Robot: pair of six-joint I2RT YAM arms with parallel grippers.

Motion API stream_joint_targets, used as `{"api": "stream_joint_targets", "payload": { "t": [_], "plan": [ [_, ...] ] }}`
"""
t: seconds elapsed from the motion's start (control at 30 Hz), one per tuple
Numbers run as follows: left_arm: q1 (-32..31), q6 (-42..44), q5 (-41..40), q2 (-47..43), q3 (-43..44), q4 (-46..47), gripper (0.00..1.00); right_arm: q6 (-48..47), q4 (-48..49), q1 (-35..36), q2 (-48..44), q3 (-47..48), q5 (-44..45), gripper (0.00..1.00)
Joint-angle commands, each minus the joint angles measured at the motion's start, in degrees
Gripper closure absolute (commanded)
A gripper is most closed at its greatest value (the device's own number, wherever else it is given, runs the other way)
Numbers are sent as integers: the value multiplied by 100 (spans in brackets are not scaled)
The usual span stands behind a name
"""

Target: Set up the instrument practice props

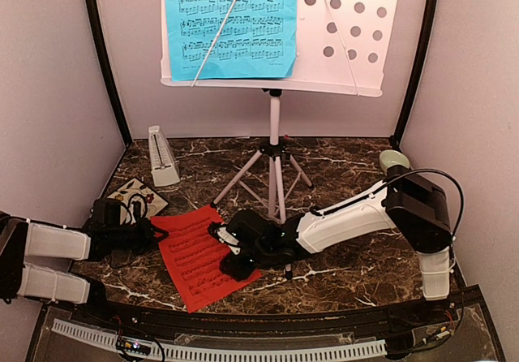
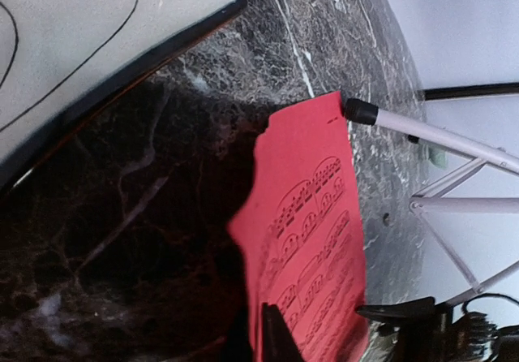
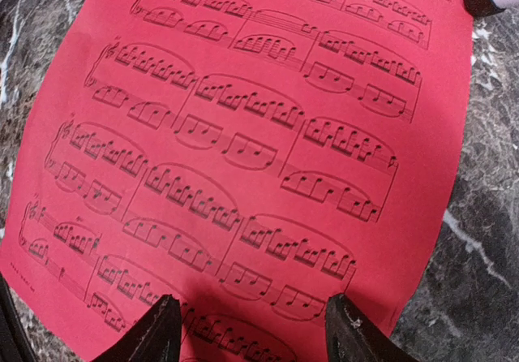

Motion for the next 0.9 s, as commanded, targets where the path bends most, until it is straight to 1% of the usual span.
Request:
{"api": "stream_joint_targets", "payload": {
  "t": [0.0,0.1,0.2,0.27,0.33,0.47,0.5,0.67,0.77,0.8,0.87],
  "plan": [
    [-15,260,-492,-407,263,-1003,100,51,305,-10,-541,-273,-462,37],
    [-22,404,-753,-1016,408,-1705,100,64,488,-16,-945,-410,-538,32],
    [-40,612,-1017,-1778,603,-2410,100,84,669,-53,-1357,-547,-621,25],
    [-67,883,-995,-2112,823,-2826,100,88,791,-87,-1646,-637,-695,21],
    [-142,1172,-893,-2254,1129,-3274,100,95,915,-138,-1896,-722,-805,16],
    [-598,1536,-670,-2271,1715,-3772,100,163,1150,-314,-2364,-1019,-952,10],
    [-673,1641,-563,-2292,1871,-3860,100,181,1202,-354,-2493,-1097,-981,9],
    [-959,2158,546,-2401,2555,-4081,100,248,1598,-498,-3241,-1600,-1046,3],
    [-1219,2634,1139,-2655,2825,-4140,100,221,1890,-551,-3673,-2031,-926,2],
    [-1330,2893,1220,-2762,2898,-4196,100,222,2000,-569,-3817,-2176,-887,2],
    [-1483,3131,1614,-2921,3042,-4293,100,221,2141,-599,-4100,-2403,-834,1]
  ]
}}
